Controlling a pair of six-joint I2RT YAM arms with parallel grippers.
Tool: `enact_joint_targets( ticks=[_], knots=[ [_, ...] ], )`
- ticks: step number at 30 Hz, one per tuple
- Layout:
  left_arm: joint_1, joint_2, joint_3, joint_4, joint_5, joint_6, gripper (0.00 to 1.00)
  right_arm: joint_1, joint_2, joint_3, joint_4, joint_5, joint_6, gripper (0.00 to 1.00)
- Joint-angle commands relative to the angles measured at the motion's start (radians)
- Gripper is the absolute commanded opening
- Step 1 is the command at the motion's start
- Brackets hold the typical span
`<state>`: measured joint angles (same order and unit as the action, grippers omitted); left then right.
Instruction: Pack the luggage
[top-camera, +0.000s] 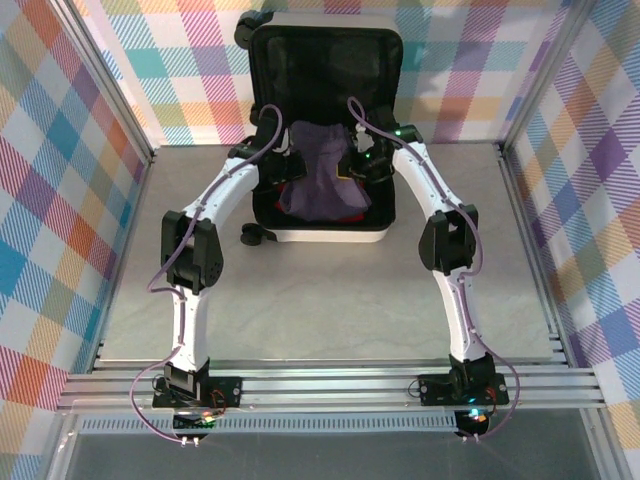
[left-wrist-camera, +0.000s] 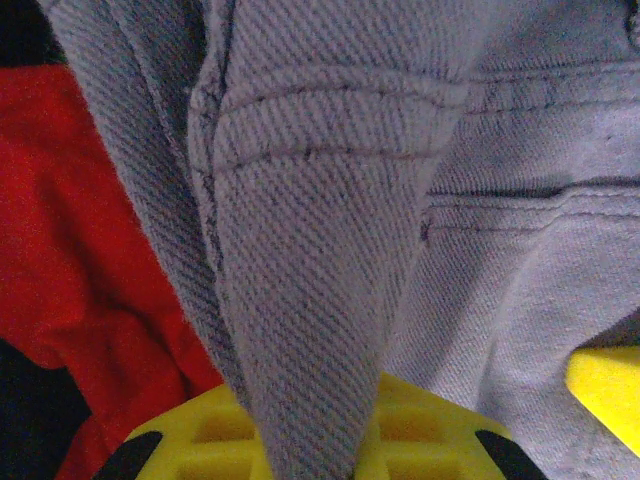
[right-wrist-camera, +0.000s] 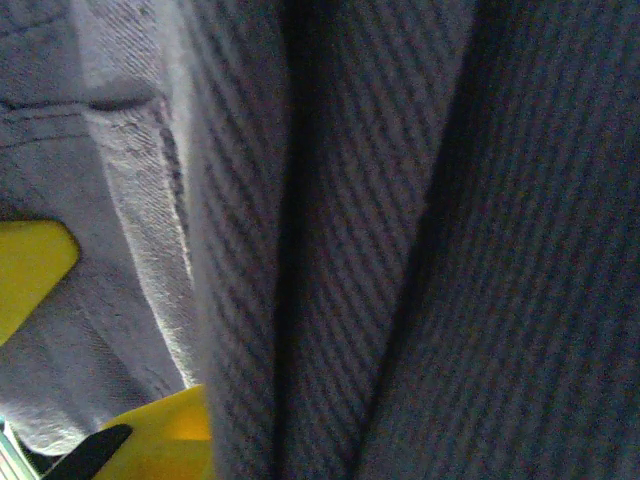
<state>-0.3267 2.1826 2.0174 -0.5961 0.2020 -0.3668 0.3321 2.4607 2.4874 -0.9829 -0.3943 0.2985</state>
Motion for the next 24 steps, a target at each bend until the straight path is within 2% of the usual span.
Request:
enact_joint_targets(
  ticks=[1, 10, 14, 16, 20, 22, 24],
  knots=[
    [0.036, 0.027, 0.008, 0.048, 0.009, -0.023, 0.00, -0.025, 0.041, 0.026, 0.026, -0.038, 0.021, 0.27],
    [0.069, 0.160, 0.061, -0.003, 0.013, -0.041, 0.00, -0.047, 0.159, 0.024, 0.035, -0.001, 0.056, 0.28],
    [0.072, 0.193, 0.087, -0.022, 0.007, -0.037, 0.00, -0.052, 0.169, 0.010, 0.048, 0.011, 0.058, 0.33],
    [0.073, 0.186, 0.086, -0.022, 0.002, -0.030, 0.09, -0.056, 0.156, -0.008, 0.063, 0.009, 0.053, 0.41],
    [0.075, 0.152, 0.087, -0.024, -0.020, -0.011, 0.40, -0.065, 0.129, -0.012, 0.075, 0.009, 0.041, 0.58],
    [0.078, 0.130, 0.095, -0.025, -0.025, -0.003, 0.47, -0.068, 0.109, -0.012, 0.076, 0.016, 0.033, 0.66],
    [0.081, 0.111, 0.114, -0.039, -0.031, 0.005, 0.52, -0.071, 0.086, -0.012, 0.073, 0.024, 0.025, 0.70]
  ],
)
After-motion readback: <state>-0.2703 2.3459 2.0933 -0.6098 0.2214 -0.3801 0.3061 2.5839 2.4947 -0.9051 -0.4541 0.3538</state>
